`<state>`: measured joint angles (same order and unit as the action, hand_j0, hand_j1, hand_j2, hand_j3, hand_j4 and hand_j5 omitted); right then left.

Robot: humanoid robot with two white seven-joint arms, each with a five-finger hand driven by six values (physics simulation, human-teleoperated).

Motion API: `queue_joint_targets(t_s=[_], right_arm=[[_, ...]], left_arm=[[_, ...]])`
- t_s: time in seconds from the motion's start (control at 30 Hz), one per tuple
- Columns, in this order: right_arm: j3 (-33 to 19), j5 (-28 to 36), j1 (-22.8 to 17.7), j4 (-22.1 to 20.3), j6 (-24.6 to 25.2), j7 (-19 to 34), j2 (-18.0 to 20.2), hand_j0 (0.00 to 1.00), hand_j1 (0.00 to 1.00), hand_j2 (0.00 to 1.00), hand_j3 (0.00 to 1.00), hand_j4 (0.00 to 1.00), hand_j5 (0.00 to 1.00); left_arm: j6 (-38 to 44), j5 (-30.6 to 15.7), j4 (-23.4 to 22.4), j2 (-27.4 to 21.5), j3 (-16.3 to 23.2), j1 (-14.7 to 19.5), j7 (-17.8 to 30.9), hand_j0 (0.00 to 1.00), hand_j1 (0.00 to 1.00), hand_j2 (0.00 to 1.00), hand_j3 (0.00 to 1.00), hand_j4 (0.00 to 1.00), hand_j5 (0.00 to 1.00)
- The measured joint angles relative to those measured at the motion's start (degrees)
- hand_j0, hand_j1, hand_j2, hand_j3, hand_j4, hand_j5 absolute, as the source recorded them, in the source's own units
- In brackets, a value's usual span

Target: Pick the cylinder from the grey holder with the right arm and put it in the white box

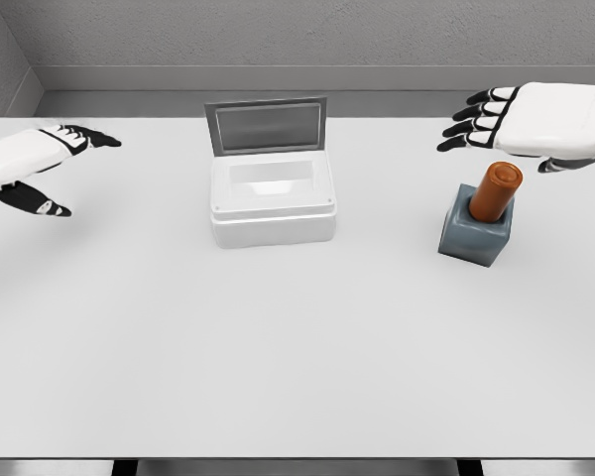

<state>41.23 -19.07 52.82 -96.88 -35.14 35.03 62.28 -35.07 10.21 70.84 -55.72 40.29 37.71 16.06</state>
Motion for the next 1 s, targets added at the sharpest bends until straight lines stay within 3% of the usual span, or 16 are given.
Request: queue_joint_targets(t_s=[0.17, 0.23, 0.3, 0.4, 0.5, 0.57, 0.73, 1.0], right_arm=[[0.1, 0.1, 0.1, -0.1, 0.0, 0.0, 0.1, 1.0, 1.0, 1.0, 1.0, 1.0, 1.0], [1.5, 0.1, 0.1, 0.0, 0.0, 0.0, 0.1, 1.0, 1.0, 1.0, 1.0, 1.0, 1.0], [3.1, 0.0, 0.0, 0.3, 0.0, 0.0, 0.1, 1.0, 1.0, 1.0, 1.0, 1.0, 1.0], [4.6, 0.0, -0.2, 1.4, 0.0, 0.0, 0.1, 1.0, 1.0, 1.0, 1.0, 1.0, 1.0], [5.3, -0.1, -0.2, 2.5, 0.0, 0.0, 0.0, 1.0, 1.0, 1.0, 1.0, 1.0, 1.0], [6.0, -0.1, -0.2, 3.3, 0.0, 0.0, -0.5, 1.0, 1.0, 1.0, 1.0, 1.0, 1.0], [7.1, -0.1, -0.1, 5.8, 0.0, 0.0, -1.6, 1.0, 1.0, 1.0, 1.0, 1.0, 1.0], [7.6, -0.1, -0.1, 9.7, 0.0, 0.0, -3.5, 1.0, 1.0, 1.0, 1.0, 1.0, 1.0]], left_arm=[[0.0, 0.3, -0.3, 0.0, 0.4, 0.2, 2.7, 1.0, 1.0, 1.0, 1.0, 1.0, 1.0], [0.0, -1.8, -0.4, 0.3, 1.3, 0.4, 6.2, 1.0, 1.0, 1.0, 1.0, 1.0, 1.0], [0.0, -11.6, -1.3, 4.3, 2.3, 3.2, 12.4, 1.0, 1.0, 1.0, 1.0, 1.0, 1.0], [-0.1, -24.9, -8.5, 10.9, 2.6, 5.2, 16.6, 1.0, 1.0, 1.0, 1.0, 1.0, 1.0], [-0.1, -33.4, -14.7, 13.2, 1.9, 5.4, 18.1, 1.0, 1.0, 1.0, 1.0, 1.0, 1.0], [-0.1, -36.4, -20.4, 14.4, -0.9, 4.4, 18.5, 1.0, 1.0, 1.0, 1.0, 1.0, 1.0], [0.0, -38.4, -25.0, 16.5, -3.7, 3.9, 18.9, 1.0, 1.0, 1.0, 1.0, 1.0, 1.0], [0.0, -37.2, -26.2, 18.1, -4.2, 3.9, 18.9, 1.0, 1.0, 1.0, 1.0, 1.0, 1.0]])
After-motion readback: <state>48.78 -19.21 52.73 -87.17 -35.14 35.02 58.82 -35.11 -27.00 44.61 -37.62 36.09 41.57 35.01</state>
